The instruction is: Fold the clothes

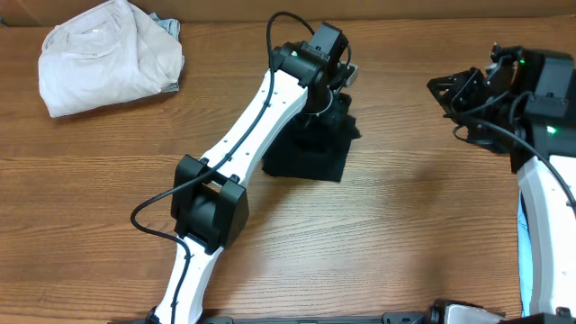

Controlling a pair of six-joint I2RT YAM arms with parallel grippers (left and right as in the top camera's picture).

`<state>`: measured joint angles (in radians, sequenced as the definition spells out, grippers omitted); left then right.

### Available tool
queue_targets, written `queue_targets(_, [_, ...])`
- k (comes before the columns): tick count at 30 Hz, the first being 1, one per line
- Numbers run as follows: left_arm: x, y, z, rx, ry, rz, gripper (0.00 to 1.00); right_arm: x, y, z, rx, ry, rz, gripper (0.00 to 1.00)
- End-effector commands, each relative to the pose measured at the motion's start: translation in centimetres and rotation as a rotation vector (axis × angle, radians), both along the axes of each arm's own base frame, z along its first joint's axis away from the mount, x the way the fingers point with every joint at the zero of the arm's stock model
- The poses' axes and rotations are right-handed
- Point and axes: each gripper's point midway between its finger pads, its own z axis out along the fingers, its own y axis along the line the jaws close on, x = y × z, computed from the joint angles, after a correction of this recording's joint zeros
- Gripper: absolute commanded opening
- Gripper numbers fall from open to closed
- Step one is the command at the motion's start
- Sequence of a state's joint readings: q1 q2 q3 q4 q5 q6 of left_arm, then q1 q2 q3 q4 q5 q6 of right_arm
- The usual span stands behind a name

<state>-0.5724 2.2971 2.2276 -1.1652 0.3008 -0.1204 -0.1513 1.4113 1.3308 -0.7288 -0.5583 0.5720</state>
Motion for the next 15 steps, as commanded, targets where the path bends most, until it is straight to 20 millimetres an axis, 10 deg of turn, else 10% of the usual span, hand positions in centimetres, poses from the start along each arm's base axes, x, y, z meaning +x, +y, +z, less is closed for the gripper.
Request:
queue_targets(1, [-1.5,-2.8,0.4,-0.068,0.013,-0.072,0.59,-0.3,0.2,0.3,-0.024,-0.024,0.035,0.31])
queue_targets(5, [-1.4,-2.4,2.7,-0.076,-0.002,-0.065,1.0,-0.6,0.2,0.0,-0.028,-0.01,0.041,0.42])
queue_targets(9, [0.8,-0.8,9.2,-0.148,-0.115,-0.011,1.0,-0.9,0.7,-0.4,-0.041,0.0,0.066,0.45])
queue_targets(15, [4.8,6.7,21.3,-0.288,-0.341,0.213,1.0,-2.0,4.2,-3.0,-0.12,0.076,0.176,0.5])
